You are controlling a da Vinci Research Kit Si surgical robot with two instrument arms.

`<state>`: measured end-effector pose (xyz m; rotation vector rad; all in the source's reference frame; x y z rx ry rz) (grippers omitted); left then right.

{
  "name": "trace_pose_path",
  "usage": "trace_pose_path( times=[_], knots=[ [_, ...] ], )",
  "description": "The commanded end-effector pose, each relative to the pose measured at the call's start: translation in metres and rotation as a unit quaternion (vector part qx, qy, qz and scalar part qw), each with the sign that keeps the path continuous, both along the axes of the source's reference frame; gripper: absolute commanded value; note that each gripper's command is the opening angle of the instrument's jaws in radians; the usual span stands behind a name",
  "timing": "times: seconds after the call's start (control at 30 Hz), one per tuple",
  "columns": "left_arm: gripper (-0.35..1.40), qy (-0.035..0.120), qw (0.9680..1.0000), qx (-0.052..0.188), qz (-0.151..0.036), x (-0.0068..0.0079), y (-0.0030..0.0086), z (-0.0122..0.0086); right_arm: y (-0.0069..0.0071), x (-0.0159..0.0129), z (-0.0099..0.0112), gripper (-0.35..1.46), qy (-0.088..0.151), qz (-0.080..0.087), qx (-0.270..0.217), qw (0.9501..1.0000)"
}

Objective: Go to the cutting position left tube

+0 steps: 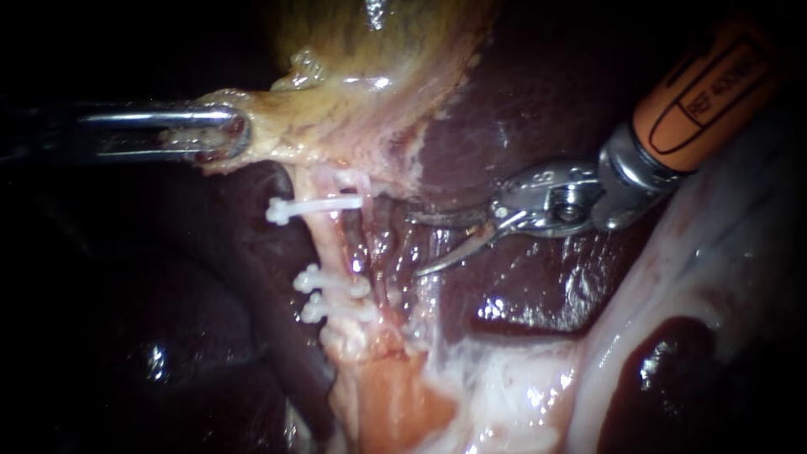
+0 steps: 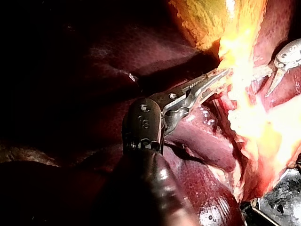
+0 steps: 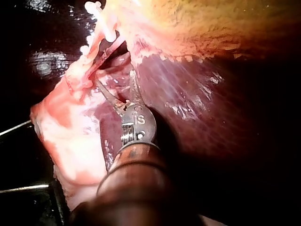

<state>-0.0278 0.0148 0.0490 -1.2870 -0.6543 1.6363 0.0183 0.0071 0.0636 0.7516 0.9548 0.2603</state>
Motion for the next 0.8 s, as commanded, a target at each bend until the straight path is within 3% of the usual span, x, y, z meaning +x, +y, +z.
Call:
trace_pose_path(
  times=[0.03,0.43,0.6,0.8],
  knots=[
    [-0.35,0.0,1.0,0.0,0.0,0.0,0.0,0.0,-0.0001,0.0,-0.0004,1.43,0.005,0.001,0.001,1.0],
    [-0.35,0.002,1.0,0.0,-0.002,0.0002,0.0002,0.0002,-0.0019,0.003,-0.0044,1.45,0.036,0.002,0.052,0.998],
    [-0.35,0.002,1.0,0.0,-0.002,0.0003,0.0002,0.0002,-0.0022,0.0047,-0.0044,1.45,0.034,0.0,0.062,0.9975],
    [-0.35,0.002,1.0,0.0,-0.002,0.0003,0.0002,0.0001,-0.0027,0.0052,-0.0025,1.45,0.025,0.006,0.069,0.9973]
  ],
)
